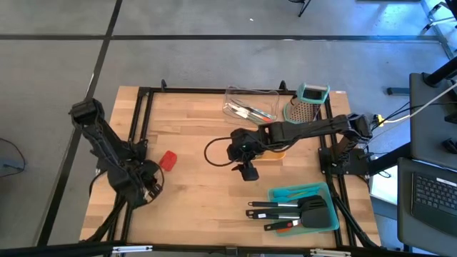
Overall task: Pick & Place Kitchen Items
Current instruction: Put the red spatula into the green bin
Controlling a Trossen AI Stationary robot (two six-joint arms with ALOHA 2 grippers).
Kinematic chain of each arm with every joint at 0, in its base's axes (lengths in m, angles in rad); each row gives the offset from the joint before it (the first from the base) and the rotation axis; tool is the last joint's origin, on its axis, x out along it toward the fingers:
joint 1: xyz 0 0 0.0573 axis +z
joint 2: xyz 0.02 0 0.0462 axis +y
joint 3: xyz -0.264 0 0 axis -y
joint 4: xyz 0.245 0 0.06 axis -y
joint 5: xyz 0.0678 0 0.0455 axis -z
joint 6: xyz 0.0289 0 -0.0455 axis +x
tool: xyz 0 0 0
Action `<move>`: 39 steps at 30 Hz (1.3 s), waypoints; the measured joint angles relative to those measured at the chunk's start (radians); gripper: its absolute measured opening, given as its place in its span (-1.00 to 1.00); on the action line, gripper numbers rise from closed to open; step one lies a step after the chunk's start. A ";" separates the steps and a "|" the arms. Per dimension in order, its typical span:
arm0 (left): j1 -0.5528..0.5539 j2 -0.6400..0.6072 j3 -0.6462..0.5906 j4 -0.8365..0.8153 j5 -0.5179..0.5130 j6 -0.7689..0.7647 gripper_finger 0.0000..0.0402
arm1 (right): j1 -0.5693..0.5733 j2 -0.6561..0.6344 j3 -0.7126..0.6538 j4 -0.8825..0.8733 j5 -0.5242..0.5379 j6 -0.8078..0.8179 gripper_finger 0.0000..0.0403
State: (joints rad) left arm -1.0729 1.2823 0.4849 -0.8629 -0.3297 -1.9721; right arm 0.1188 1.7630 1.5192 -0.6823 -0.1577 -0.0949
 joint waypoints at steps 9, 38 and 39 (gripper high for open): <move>0.045 0.052 -0.004 0.115 -0.004 0.102 -0.28 | -0.001 0.002 -0.014 0.020 0.000 -0.010 0.09; 0.120 0.124 0.046 0.131 -0.040 0.238 -0.63 | 0.020 0.004 -0.186 0.185 -0.001 0.057 0.09; 0.120 0.124 0.047 0.131 -0.044 0.257 -0.63 | 0.021 0.004 -0.222 0.231 -0.002 0.057 0.09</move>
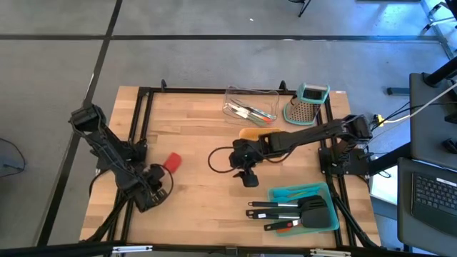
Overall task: Pick & Place Kitchen Items
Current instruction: Put the red spatula into the green bin
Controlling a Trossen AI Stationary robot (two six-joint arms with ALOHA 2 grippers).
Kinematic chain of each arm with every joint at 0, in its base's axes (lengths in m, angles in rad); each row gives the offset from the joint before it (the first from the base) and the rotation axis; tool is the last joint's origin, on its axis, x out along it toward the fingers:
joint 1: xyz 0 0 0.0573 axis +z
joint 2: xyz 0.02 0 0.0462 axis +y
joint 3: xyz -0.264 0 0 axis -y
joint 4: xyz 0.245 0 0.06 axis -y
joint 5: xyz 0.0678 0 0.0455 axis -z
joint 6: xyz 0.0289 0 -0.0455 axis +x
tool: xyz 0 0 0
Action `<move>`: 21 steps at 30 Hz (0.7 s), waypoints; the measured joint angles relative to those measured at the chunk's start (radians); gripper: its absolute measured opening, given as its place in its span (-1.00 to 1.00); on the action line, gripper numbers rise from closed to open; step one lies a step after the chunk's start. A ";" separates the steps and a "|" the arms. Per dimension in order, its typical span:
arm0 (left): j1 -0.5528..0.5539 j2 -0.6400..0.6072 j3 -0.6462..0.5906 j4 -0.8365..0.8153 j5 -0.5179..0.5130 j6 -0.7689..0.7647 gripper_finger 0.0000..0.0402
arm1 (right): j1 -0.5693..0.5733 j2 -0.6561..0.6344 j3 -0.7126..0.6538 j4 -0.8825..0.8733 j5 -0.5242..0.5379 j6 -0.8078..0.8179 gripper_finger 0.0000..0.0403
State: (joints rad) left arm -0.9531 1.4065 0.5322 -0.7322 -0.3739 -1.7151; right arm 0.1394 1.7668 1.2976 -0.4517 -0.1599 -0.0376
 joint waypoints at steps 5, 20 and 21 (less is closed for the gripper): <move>0.000 0.002 0.002 0.019 -0.039 0.091 -0.63 | -0.001 0.002 -0.115 0.181 0.000 0.030 0.09; 0.105 0.159 -0.015 0.585 -0.328 0.478 -1.00 | 0.022 0.001 -0.138 0.385 0.002 0.104 0.09; 0.114 0.188 -0.015 0.632 -0.329 0.505 -0.99 | 0.022 0.001 -0.138 0.384 0.002 0.124 0.09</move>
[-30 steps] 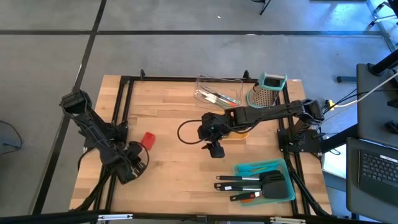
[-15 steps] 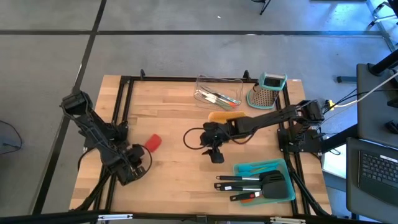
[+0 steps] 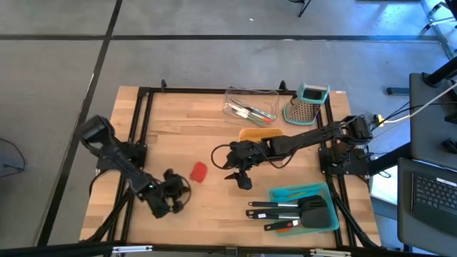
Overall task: Pick & Place Kitchen Items
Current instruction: Put the red spatula into the green bin
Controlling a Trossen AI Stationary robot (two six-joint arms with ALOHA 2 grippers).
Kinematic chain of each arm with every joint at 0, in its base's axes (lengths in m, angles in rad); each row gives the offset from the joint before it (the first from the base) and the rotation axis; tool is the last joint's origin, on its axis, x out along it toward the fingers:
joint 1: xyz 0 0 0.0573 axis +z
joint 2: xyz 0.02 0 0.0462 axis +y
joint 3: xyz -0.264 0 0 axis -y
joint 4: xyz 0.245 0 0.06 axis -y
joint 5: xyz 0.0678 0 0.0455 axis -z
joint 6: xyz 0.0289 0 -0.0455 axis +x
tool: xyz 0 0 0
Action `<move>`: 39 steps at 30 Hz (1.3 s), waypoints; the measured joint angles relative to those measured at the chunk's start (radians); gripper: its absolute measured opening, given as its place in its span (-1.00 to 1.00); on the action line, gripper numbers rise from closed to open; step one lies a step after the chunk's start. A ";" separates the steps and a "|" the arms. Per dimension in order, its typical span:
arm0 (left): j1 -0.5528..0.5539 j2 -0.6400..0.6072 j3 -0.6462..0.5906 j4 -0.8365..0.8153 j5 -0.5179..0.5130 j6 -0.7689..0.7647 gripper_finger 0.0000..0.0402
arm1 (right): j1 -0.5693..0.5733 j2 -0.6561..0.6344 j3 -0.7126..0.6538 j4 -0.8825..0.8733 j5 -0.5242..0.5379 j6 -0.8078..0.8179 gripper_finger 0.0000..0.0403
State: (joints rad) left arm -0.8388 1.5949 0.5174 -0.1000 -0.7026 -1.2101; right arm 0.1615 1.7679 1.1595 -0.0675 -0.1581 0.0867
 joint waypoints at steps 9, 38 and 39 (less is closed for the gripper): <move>0.055 0.171 0.050 0.200 -0.053 0.128 -0.99 | 0.003 0.036 0.001 -0.025 -0.011 0.091 0.09; 0.091 -0.135 0.273 -0.282 -0.085 0.450 -0.99 | 0.011 0.066 0.000 -0.034 -0.037 0.082 0.09; 0.091 -0.158 0.270 -0.300 -0.079 0.449 -0.99 | 0.013 0.066 0.000 -0.040 -0.037 0.081 0.09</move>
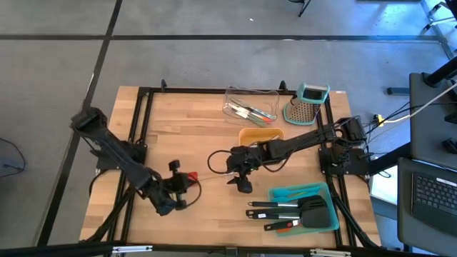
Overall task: Pick & Place Kitchen Items
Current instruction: Put the red spatula into the green bin
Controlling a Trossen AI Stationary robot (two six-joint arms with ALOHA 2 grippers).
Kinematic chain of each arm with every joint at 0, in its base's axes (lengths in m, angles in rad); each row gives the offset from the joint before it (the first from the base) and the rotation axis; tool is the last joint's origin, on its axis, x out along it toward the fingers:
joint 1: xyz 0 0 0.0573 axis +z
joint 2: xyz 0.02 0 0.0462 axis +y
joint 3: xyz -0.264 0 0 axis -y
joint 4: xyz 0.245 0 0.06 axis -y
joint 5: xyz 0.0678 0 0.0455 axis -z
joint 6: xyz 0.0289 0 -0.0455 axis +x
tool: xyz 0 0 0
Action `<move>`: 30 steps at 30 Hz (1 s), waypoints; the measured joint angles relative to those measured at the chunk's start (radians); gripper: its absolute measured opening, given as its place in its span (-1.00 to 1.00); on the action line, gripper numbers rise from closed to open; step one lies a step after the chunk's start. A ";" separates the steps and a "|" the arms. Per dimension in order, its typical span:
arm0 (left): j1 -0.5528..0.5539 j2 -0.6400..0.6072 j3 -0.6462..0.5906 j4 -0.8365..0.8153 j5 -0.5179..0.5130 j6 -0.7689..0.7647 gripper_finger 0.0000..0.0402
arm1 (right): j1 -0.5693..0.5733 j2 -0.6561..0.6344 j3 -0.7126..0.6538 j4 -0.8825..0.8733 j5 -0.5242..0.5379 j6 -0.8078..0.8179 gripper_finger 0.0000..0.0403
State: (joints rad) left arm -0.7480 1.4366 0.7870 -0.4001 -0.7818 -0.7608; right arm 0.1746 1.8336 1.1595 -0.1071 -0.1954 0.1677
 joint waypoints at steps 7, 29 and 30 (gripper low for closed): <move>0.000 -0.093 -0.023 -0.013 0.026 -0.002 -0.98 | 0.076 0.048 0.000 0.002 0.118 -0.190 0.09; -0.003 -0.098 -0.024 0.014 0.036 -0.040 -0.41 | -0.008 0.239 0.010 0.103 0.221 -0.149 0.09; -0.003 -0.098 -0.024 0.020 0.036 -0.040 -0.41 | -0.011 0.250 0.012 0.104 0.220 -0.147 0.09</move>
State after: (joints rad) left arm -0.7509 1.3388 0.7634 -0.3799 -0.7463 -0.8004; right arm 0.1635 2.0833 1.1713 -0.0029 0.0247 0.0206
